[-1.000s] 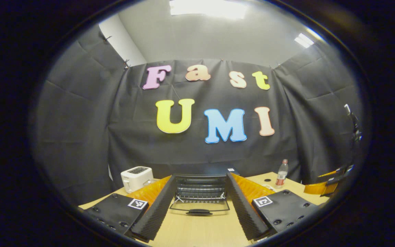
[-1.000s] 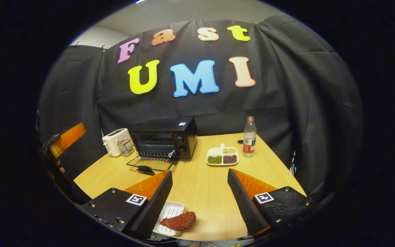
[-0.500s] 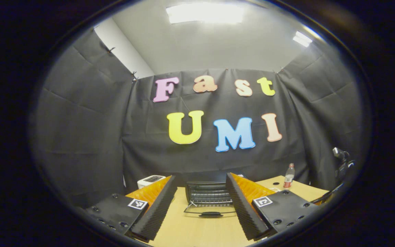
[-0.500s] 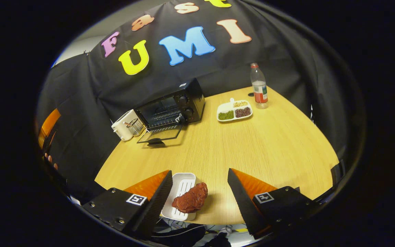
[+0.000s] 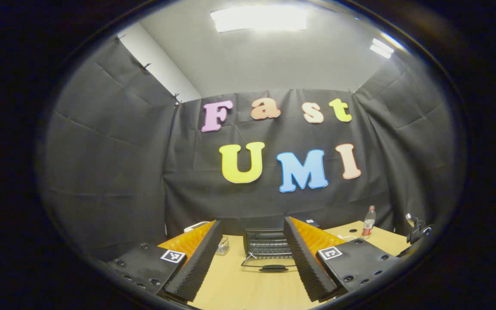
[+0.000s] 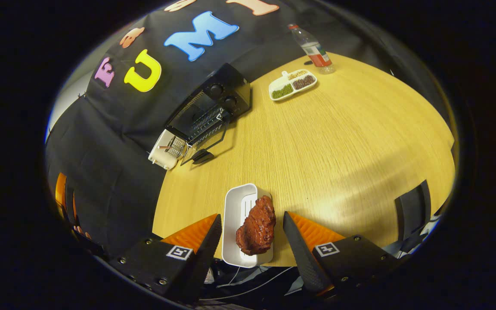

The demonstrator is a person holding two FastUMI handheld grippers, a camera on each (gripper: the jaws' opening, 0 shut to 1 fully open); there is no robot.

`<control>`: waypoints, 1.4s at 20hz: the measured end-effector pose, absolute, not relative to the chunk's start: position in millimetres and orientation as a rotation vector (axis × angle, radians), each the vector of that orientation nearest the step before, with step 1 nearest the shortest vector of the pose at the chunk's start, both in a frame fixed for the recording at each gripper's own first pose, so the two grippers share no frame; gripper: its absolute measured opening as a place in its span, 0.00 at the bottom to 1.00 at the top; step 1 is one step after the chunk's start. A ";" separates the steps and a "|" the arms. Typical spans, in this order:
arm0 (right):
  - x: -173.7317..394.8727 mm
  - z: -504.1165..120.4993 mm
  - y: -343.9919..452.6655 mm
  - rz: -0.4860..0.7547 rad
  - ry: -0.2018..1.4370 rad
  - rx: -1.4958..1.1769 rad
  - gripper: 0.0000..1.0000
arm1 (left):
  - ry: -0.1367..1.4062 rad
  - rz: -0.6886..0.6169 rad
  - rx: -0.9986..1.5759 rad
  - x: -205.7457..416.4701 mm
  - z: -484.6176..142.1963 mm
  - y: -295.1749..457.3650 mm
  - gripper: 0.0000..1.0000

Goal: Open the electric oven with the left hand, put the food in, and close the electric oven.

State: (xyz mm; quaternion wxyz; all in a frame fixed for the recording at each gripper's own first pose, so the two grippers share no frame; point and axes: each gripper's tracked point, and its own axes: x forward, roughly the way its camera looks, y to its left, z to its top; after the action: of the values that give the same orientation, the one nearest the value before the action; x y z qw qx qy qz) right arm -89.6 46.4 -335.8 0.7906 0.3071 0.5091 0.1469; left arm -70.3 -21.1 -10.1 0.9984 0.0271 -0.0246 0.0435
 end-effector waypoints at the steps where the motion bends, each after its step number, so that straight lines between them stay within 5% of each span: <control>1: -85.8 -339.9 44.6 0.288 1.099 0.681 0.88 | -0.046 0.089 0.056 -71.5 -9.7 -20.2 0.96; 3: -84.2 -339.5 44.5 0.267 1.104 0.743 0.42 | -0.043 0.087 0.047 -72.8 -8.9 -20.0 0.90; 6: -76.0 -347.5 48.1 0.260 1.105 0.816 0.37 | -0.047 0.096 0.039 -72.8 -6.0 -16.5 1.00; 8: -81.0 -337.7 49.9 0.257 1.135 0.874 0.11 | -0.050 0.098 0.046 -72.2 -5.0 -16.0 1.00; 15: -74.5 -299.2 52.4 0.341 1.100 0.863 0.11 | -0.081 0.114 0.058 -71.4 8.9 -13.2 1.00; 28: 28.3 -201.4 118.5 0.464 0.862 0.843 0.10 | -0.062 0.054 0.014 -3.9 -12.2 5.4 0.96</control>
State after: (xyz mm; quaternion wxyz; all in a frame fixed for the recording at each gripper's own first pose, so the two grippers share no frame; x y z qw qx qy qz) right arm 28.3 118.5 -201.4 0.7984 0.3930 0.4018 0.2160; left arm -3.9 5.4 -12.2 0.9991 0.0070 -0.0308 0.0272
